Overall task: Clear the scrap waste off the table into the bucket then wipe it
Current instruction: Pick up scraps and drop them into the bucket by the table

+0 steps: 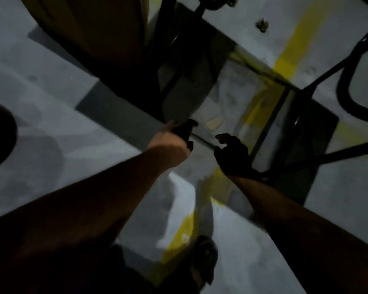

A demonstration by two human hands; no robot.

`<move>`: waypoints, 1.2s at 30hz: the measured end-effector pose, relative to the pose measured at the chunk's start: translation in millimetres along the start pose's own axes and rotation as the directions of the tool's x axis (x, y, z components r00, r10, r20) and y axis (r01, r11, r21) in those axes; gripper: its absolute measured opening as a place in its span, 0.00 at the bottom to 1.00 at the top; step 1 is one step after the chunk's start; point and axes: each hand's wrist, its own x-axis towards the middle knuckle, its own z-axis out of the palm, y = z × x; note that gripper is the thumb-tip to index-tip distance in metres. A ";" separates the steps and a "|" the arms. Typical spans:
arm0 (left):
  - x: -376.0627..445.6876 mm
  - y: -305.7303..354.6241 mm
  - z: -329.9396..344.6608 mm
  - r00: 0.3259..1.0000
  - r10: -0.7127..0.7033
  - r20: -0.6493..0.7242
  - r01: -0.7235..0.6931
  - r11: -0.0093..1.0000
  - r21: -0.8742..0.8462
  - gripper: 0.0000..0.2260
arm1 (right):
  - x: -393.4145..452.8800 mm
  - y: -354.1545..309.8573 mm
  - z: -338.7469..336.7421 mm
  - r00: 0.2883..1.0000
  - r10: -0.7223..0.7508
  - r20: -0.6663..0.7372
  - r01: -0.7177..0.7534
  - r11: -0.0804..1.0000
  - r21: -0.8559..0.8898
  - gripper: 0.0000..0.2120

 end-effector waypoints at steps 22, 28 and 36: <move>46.6 -98.5 81.0 0.995 -0.088 -0.041 0.080 0.983 -0.168 0.24 | 149.1 64.0 101.8 0.998 0.038 -0.054 -0.041 0.998 -0.056 0.07; -21.3 -65.0 25.9 0.985 -0.139 -0.104 0.102 0.949 -0.299 0.22 | 58.4 -5.4 57.2 0.975 0.196 -0.104 -0.119 0.857 0.502 0.10; -163.8 42.5 -128.5 0.891 -0.442 0.103 0.323 0.457 -0.829 0.17 | -122.7 -172.7 -90.7 0.940 0.331 0.083 -0.214 0.382 0.899 0.11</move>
